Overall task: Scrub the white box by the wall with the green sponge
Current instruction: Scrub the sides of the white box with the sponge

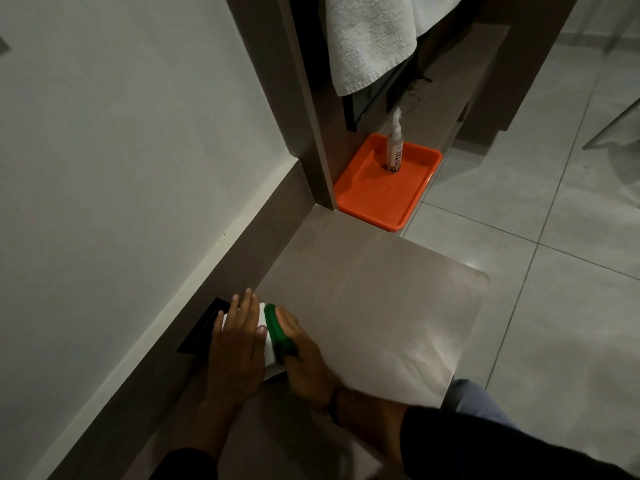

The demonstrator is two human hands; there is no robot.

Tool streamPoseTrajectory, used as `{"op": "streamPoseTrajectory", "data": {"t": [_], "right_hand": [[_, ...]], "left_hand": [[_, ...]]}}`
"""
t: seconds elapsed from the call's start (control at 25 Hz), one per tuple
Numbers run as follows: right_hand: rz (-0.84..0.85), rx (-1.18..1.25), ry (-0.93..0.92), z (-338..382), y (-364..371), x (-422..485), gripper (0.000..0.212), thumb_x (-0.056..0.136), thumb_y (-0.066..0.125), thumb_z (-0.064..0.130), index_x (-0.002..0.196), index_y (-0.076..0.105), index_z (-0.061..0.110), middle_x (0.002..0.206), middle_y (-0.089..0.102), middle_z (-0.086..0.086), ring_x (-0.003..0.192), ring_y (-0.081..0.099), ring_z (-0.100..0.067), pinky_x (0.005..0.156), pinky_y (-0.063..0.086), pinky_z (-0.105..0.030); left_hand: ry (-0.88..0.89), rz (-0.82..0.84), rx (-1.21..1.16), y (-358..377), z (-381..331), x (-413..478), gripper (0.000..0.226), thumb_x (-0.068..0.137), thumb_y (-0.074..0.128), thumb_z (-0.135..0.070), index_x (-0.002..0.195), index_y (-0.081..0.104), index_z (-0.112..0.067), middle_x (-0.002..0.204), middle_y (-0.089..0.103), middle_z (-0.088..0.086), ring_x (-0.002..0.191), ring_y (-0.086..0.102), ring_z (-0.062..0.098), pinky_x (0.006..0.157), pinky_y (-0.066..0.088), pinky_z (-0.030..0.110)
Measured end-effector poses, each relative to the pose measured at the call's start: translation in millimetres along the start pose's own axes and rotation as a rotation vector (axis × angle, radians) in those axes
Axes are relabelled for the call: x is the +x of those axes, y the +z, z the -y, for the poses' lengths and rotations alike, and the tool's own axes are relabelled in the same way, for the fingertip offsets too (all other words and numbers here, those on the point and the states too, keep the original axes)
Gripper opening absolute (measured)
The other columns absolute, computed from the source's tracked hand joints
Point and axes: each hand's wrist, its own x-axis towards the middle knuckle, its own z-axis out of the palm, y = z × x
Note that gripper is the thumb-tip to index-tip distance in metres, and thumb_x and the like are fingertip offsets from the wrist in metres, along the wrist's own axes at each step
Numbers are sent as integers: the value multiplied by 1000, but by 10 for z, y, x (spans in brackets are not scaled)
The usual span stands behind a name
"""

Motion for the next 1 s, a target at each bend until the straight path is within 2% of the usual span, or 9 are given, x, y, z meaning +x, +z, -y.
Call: {"op": "streamPoseTrajectory", "data": {"t": [0.12, 0.24, 0.32, 0.36, 0.44, 0.64, 0.76, 0.88, 1.0], "right_hand": [[20, 3, 83, -181, 184, -730, 84, 88, 43, -6, 152, 19, 43, 164, 16, 19, 149, 9, 6, 126, 9, -36], [-35, -7, 99, -156, 136, -471, 79, 91, 45, 3, 149, 22, 52, 163, 22, 17, 149, 17, 0, 126, 15, -38], [-40, 73, 132, -126, 92, 51, 61, 94, 47, 20, 149, 34, 40, 158, 38, 7, 146, 32, -9, 123, 24, -38], [-26, 105, 188, -94, 33, 325, 61, 90, 49, 34, 150, 37, 31, 156, 43, 2, 143, 38, -15, 122, 26, -40], [22, 31, 318, -17, -109, 704, 84, 77, 53, 52, 154, 32, 24, 157, 41, -2, 143, 39, -22, 122, 25, -43], [196, -127, 317, -108, -125, 137, 69, 90, 52, 25, 155, 28, 27, 157, 39, -1, 141, 36, -20, 120, 25, -39], [227, -142, 383, -149, -165, -108, 54, 94, 53, 11, 146, 44, 21, 149, 49, -7, 135, 47, -26, 115, 36, -42], [239, -176, 463, 103, -346, 504, 23, 95, 57, 20, 114, 66, 10, 116, 68, -15, 101, 64, -29, 90, 53, -38], [239, -226, 550, 220, -446, 993, 23, 93, 59, 24, 106, 68, 7, 108, 70, -14, 96, 67, -28, 89, 58, -42]], "left_hand": [[-36, 23, 30, 7, -2, 4, 60, 111, 21, -39, 161, 37, -11, 172, 36, 11, 160, 29, 32, 129, 24, 56], [-27, 26, 54, 7, 6, 8, 59, 111, 22, -37, 161, 38, -11, 171, 37, 12, 159, 31, 33, 128, 27, 57], [-11, 10, 33, 4, 2, -5, 58, 110, 24, -36, 162, 37, -11, 172, 36, 12, 160, 28, 31, 128, 26, 58], [-4, -1, 18, 3, -4, -16, 58, 110, 26, -36, 161, 37, -11, 172, 37, 12, 160, 28, 31, 128, 26, 58], [3, -15, 6, -3, -15, -26, 58, 110, 27, -35, 161, 39, -11, 171, 38, 12, 160, 28, 31, 128, 26, 60], [-24, 9, 9, -27, -29, 5, 60, 110, 23, -37, 162, 36, -12, 172, 36, 10, 160, 29, 31, 128, 27, 58], [-34, 19, 26, -35, -69, 21, 61, 109, 22, -36, 161, 38, -9, 171, 38, 13, 159, 32, 33, 126, 31, 61], [-39, 12, 29, -39, -60, 24, 61, 109, 23, -35, 160, 41, -8, 169, 41, 14, 157, 36, 35, 125, 32, 60], [-33, 4, 29, -31, -65, 19, 60, 109, 23, -34, 158, 44, -8, 167, 44, 15, 156, 39, 36, 124, 33, 61]]}}
